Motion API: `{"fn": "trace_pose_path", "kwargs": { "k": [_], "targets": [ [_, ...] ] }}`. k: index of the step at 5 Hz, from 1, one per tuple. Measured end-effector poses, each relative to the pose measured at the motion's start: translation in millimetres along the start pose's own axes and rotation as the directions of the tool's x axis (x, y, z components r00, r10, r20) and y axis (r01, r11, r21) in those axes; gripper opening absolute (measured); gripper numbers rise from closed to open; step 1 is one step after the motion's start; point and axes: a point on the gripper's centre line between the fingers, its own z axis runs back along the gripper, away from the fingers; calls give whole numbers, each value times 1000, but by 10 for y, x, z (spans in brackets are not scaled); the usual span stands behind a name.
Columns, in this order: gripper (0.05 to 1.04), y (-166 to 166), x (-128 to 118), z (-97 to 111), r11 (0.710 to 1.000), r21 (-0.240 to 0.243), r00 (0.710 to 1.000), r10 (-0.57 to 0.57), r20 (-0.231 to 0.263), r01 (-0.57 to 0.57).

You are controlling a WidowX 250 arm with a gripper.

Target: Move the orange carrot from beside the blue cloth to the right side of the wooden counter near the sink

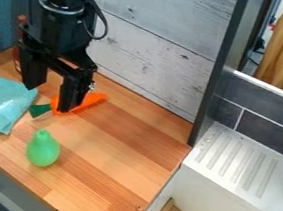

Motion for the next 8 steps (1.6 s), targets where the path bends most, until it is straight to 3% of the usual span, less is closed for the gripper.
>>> {"fn": "trace_pose_path", "kwargs": {
  "k": [1, 3, 4, 5, 6, 7, 8],
  "targets": [
    [1003, -3, -19, -55, 1000, -2, 1000, -4, -26, 4],
    [1003, 449, 550, -52, 984, 69, 986, -166, 23, 164],
    [1003, 684, 757, -196, 966, 48, 967, -252, -36, 253],
    [1003, 846, 865, -450, 957, -26, 955, -289, -63, 287],
    [1003, 790, 906, -597, 937, -87, 938, -344, -41, 340],
    [1003, 741, 937, -622, 925, -103, 930, -368, -15, 365],
    [1003, 612, 905, -690, 914, -123, 920, -392, -23, 386]
  ]
}}
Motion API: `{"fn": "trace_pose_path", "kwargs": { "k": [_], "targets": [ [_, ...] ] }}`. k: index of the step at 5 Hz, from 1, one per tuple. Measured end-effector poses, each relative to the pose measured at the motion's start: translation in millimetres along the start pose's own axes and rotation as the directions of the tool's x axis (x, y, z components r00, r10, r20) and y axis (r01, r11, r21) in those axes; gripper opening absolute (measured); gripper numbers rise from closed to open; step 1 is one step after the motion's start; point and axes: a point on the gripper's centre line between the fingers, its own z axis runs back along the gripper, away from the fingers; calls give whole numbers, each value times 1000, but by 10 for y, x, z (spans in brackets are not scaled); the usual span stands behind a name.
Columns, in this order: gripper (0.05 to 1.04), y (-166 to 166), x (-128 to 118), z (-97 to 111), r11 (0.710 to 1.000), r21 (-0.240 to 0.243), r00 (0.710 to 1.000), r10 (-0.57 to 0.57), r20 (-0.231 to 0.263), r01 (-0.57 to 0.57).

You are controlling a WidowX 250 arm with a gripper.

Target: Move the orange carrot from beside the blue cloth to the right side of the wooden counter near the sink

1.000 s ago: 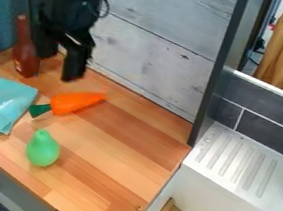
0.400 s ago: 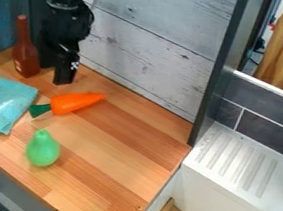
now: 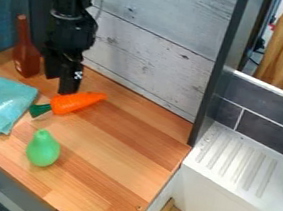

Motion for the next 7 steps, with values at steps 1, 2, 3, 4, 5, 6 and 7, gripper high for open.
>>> {"fn": "trace_pose_path", "kwargs": {
  "k": [1, 2, 3, 4, 5, 6, 7],
  "targets": [
    [1003, -103, 96, -116, 994, 106, 999, 22, -38, -18],
    [1003, -123, 118, -301, 995, 101, 997, 27, -77, -19],
    [952, -68, 167, -365, 990, 132, 992, 55, -110, -41],
    [707, -16, 207, -390, 990, 133, 989, 67, -130, -49],
    [574, -46, 170, -398, 995, 65, 990, 77, -120, -70],
    [574, -74, 103, -116, 985, 50, 983, 167, -72, -163],
    [574, -283, 138, 222, 966, 84, 969, 248, -13, -246]
  ]
}}
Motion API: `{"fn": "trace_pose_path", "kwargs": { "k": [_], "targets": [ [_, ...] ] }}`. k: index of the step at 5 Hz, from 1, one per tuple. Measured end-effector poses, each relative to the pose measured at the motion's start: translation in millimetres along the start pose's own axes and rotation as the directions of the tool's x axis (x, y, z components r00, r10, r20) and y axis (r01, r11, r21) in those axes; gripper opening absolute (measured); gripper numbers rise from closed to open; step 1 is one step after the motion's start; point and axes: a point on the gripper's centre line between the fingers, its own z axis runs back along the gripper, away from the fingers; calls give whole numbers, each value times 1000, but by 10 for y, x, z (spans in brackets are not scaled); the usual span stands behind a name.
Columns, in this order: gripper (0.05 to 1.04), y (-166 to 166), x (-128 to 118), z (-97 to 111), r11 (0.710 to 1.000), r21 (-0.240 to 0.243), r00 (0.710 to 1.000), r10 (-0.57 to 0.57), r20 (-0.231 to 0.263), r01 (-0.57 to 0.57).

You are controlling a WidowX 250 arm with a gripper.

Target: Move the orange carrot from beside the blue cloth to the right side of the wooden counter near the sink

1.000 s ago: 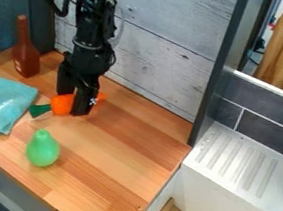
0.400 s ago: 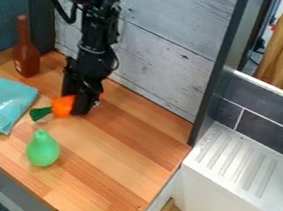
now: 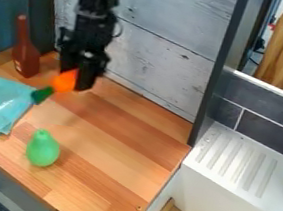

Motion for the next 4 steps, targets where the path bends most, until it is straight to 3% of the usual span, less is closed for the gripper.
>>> {"fn": "trace_pose_path", "kwargs": {
  "k": [2, 3, 4],
  "targets": [
    [574, -677, 122, 120, 994, -84, 997, 77, 7, -76],
    [574, -1022, 121, 105, 995, -94, 1000, 24, -5, -25],
    [574, -1194, 144, 40, 997, -73, 1000, -10, -11, 10]
  ]
}}
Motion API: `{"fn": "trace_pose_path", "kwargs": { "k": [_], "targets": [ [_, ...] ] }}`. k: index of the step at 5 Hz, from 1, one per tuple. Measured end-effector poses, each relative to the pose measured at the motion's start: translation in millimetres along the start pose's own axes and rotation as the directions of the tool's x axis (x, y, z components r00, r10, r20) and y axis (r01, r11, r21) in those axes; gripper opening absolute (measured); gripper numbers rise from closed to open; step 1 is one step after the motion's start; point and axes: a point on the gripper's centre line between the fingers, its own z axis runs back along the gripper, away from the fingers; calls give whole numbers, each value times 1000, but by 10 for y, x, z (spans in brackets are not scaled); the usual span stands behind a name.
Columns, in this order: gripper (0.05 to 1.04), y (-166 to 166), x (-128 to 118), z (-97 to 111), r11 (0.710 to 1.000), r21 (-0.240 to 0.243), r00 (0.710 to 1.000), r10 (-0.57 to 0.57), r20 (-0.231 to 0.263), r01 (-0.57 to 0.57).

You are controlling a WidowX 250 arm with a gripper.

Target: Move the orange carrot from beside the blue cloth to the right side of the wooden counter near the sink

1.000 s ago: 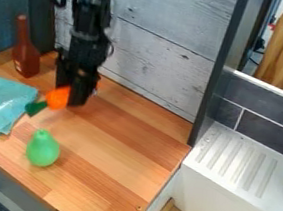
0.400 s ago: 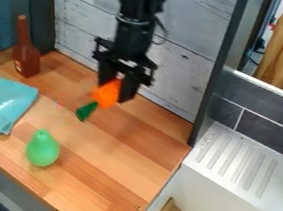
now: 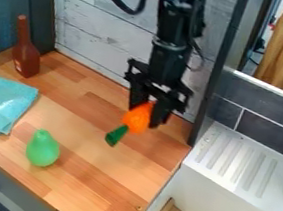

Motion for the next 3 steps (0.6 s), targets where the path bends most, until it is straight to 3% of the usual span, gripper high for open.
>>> {"fn": "trace_pose_path", "kwargs": {
  "k": [1, 3],
  "targets": [
    [574, -20, 20, -260, 1000, 10, 998, 2, -59, -1],
    [574, 13, 135, -546, 999, 26, 994, 41, -105, -39]
  ]
}}
